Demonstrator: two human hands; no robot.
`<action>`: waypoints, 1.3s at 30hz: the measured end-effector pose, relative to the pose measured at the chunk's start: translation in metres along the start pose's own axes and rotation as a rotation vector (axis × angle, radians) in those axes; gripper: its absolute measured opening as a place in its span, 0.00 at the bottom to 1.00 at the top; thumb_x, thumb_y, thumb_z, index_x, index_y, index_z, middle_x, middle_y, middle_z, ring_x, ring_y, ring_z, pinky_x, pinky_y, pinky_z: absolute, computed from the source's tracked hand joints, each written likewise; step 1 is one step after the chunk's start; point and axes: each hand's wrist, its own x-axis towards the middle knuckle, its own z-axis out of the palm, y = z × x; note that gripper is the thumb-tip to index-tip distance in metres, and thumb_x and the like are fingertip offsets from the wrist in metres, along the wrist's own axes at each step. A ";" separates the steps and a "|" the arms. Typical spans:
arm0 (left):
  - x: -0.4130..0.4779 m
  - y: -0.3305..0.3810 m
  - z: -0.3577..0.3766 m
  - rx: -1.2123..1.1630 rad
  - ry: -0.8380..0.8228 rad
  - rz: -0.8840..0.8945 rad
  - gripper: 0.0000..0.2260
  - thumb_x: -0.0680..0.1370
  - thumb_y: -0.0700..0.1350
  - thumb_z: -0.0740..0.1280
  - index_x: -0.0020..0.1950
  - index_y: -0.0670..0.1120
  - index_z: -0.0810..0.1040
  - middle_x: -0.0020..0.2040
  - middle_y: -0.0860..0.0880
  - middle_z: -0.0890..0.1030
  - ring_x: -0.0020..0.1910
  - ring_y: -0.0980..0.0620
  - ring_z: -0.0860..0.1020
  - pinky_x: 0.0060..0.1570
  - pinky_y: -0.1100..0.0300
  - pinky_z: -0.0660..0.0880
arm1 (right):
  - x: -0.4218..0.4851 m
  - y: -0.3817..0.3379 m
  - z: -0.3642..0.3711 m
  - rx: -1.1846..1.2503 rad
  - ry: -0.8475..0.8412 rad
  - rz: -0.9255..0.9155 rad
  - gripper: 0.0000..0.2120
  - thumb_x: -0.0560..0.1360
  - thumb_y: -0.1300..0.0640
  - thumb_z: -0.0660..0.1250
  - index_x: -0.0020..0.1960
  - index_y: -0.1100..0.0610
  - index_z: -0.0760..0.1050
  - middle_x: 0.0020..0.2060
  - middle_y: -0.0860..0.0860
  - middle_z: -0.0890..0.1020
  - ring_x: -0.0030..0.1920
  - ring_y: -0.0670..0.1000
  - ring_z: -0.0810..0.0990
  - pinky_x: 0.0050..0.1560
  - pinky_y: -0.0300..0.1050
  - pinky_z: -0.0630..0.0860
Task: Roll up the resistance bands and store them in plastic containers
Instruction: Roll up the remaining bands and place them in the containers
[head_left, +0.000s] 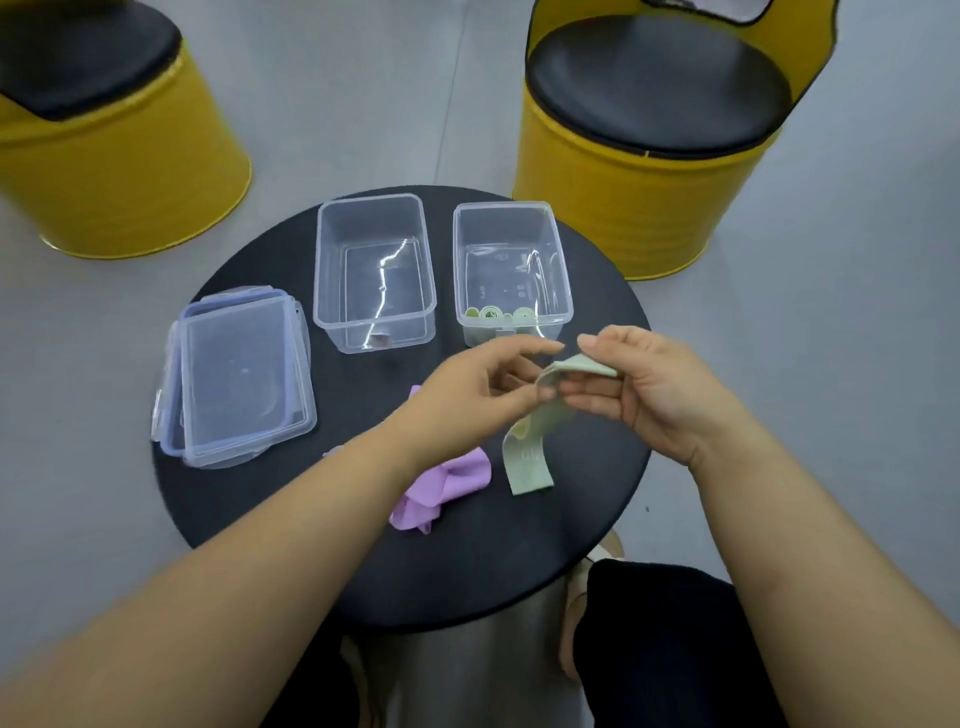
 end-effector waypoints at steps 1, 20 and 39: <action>-0.005 0.012 -0.002 0.004 0.035 0.011 0.10 0.77 0.41 0.66 0.56 0.53 0.78 0.51 0.46 0.82 0.51 0.45 0.79 0.57 0.51 0.76 | -0.011 -0.005 0.004 0.012 0.010 -0.035 0.05 0.78 0.62 0.62 0.43 0.58 0.68 0.30 0.53 0.83 0.31 0.50 0.84 0.34 0.40 0.81; -0.133 0.161 -0.004 -0.186 0.207 0.198 0.04 0.76 0.40 0.67 0.50 0.45 0.80 0.43 0.47 0.84 0.39 0.57 0.81 0.40 0.63 0.79 | -0.188 -0.074 0.066 -0.487 0.104 -0.635 0.03 0.73 0.59 0.69 0.41 0.56 0.78 0.28 0.46 0.78 0.28 0.42 0.73 0.30 0.34 0.69; -0.185 0.212 -0.010 0.059 0.300 0.380 0.05 0.74 0.39 0.70 0.42 0.48 0.81 0.40 0.43 0.83 0.43 0.42 0.82 0.45 0.46 0.80 | -0.251 -0.080 0.091 -0.488 0.000 -0.799 0.03 0.74 0.64 0.67 0.42 0.60 0.77 0.32 0.51 0.82 0.34 0.48 0.81 0.36 0.39 0.79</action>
